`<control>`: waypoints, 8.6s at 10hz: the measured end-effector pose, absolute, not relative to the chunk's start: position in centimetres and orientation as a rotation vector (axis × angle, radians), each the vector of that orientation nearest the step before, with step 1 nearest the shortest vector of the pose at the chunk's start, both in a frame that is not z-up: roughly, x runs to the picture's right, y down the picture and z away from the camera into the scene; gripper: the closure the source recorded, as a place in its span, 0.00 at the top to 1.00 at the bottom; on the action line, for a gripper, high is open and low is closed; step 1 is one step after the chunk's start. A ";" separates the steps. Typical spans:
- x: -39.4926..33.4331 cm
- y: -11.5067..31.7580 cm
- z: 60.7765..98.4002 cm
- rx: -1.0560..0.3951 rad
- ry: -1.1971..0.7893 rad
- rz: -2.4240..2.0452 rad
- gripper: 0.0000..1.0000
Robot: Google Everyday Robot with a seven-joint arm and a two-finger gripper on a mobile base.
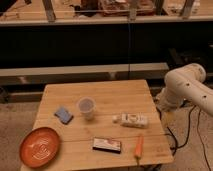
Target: Place the pepper in the ceramic bowl
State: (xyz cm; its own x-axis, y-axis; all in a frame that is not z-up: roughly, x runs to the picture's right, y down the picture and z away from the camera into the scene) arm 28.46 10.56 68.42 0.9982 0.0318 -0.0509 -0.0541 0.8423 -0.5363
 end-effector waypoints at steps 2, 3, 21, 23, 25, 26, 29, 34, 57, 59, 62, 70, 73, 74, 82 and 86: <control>28.5 10.6 68.4 -0.568 0.040 0.045 0.80; 28.5 10.6 68.4 -0.568 0.040 0.045 0.80; 24.1 17.0 68.9 -0.631 -0.121 -0.215 0.80; 23.6 17.7 69.0 -0.637 -0.139 -0.241 0.80; 23.4 18.0 69.2 -0.644 -0.151 -0.245 0.80; 23.3 18.5 69.5 -0.647 -0.159 -0.247 0.80; 22.8 19.5 70.3 -0.651 -0.180 -0.261 0.80; 22.3 20.9 71.3 -0.670 -0.215 -0.292 0.80; 20.6 25.9 76.5 -0.725 -0.297 -0.502 0.80; 20.7 26.3 76.8 -0.728 -0.303 -0.511 0.80; 20.7 26.6 77.1 -0.727 -0.308 -0.520 0.80; 21.0 27.4 77.9 -0.734 -0.321 -0.541 0.80; 21.3 27.6 78.1 -0.734 -0.322 -0.543 0.80; 21.3 27.7 78.2 -0.735 -0.324 -0.544 0.80; 22.0 28.1 78.7 -0.740 -0.332 -0.557 0.67; 22.3 28.4 79.0 -0.744 -0.342 -0.570 0.59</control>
